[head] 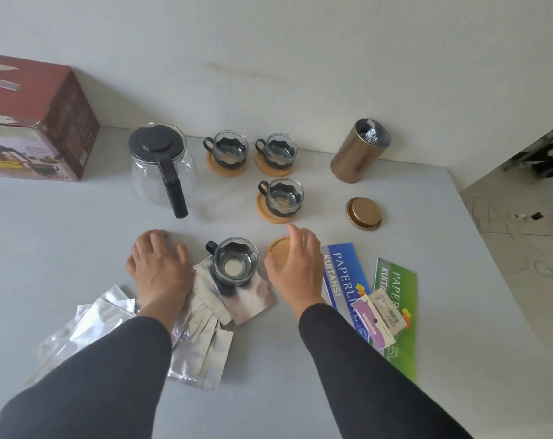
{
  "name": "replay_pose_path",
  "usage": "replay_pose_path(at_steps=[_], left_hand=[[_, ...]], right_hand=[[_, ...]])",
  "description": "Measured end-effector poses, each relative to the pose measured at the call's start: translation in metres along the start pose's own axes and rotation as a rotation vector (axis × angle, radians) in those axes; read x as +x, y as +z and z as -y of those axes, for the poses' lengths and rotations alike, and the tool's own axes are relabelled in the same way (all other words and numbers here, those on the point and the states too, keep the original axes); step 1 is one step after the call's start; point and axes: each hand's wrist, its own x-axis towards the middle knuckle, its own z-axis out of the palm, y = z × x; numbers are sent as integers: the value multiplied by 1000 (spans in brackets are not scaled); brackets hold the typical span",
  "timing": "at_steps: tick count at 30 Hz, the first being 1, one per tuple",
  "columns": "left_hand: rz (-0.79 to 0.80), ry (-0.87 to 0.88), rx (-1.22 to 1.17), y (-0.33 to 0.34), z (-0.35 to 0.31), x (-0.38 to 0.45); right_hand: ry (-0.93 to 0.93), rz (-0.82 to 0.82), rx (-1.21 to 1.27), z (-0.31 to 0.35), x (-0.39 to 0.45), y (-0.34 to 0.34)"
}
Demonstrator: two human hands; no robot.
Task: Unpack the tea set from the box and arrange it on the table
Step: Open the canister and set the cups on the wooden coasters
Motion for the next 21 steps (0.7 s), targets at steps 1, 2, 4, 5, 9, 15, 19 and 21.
replay_pose_path(at_steps=[1, 2, 4, 5, 9, 15, 19, 21], left_hand=[[0, 0, -1, 0, 0, 0], [1, -1, -3, 0, 0, 0], [4, -3, -4, 0, -1, 0], [2, -3, -6, 0, -1, 0], [-3, 6, 0, 0, 4, 3], [1, -3, -1, -2, 4, 4], [6, -14, -2, -1, 4, 4], [7, -23, -2, -1, 3, 4]], right_hand=[[42, 60, -58, -8, -1, 1], [72, 122, -82, -15, -2, 3], [107, 213, -75, -24, -2, 4], [103, 242, -73, -27, 0, 4], [36, 320, -39, -26, 8, 8], [-112, 13, 31, -14, 16, -6], [-287, -125, 103, 7, 41, -22], [-374, -120, 123, 24, 58, -23]])
